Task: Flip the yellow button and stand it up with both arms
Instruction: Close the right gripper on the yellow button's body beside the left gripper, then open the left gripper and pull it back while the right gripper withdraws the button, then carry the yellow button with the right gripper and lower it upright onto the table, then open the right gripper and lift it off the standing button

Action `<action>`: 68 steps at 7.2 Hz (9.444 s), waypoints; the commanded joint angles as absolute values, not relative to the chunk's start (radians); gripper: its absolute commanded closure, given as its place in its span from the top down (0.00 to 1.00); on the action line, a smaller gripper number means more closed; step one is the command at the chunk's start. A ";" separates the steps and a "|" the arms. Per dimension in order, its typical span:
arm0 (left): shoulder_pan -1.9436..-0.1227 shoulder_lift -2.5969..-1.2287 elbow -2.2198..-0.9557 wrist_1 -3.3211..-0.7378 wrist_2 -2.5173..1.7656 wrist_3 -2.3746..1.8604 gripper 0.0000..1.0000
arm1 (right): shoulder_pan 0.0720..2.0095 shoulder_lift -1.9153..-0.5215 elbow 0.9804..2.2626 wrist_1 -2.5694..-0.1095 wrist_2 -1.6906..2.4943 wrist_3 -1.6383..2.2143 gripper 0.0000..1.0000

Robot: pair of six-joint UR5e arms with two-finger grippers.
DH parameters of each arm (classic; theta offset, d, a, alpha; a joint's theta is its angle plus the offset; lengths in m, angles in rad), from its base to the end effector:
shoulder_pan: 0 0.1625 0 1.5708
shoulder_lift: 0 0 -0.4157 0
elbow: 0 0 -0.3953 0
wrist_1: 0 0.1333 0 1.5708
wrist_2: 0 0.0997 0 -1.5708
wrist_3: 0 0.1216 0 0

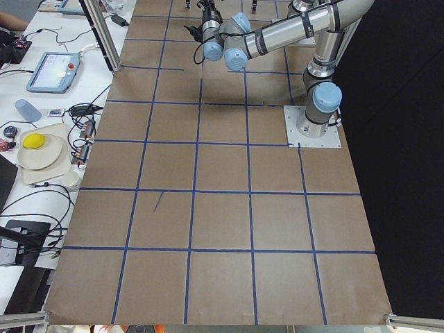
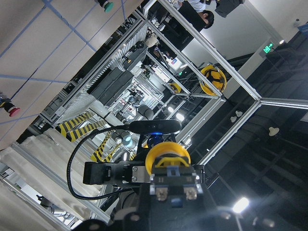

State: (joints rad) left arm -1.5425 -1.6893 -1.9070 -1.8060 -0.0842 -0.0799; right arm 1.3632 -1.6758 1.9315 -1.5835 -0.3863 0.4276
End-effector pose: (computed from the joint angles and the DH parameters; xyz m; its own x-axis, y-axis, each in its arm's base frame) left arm -0.2406 -0.4947 0.3461 0.1034 -0.6911 0.7153 -0.0136 0.7181 0.6958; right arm 0.1531 -0.4662 0.4075 -0.2107 0.6630 -0.7184 0.3159 0.7416 0.5918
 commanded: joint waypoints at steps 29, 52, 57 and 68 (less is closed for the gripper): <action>-1.537 -1.684 -1.905 -1.805 -0.084 -0.098 0.88 | 1.424 -1.565 1.911 -1.755 -0.247 0.477 0.25; -1.480 -1.534 -1.741 -1.497 1.667 0.035 1.00 | 0.893 -1.465 1.985 -2.121 -1.528 -2.256 0.26; -1.560 -1.509 -1.692 -1.567 1.616 0.052 1.00 | 0.724 -1.358 2.006 -2.118 -1.385 -2.413 0.26; -1.555 -1.519 -1.686 -1.546 1.594 0.052 1.00 | 0.866 -1.459 1.719 -1.733 -1.470 -1.791 1.00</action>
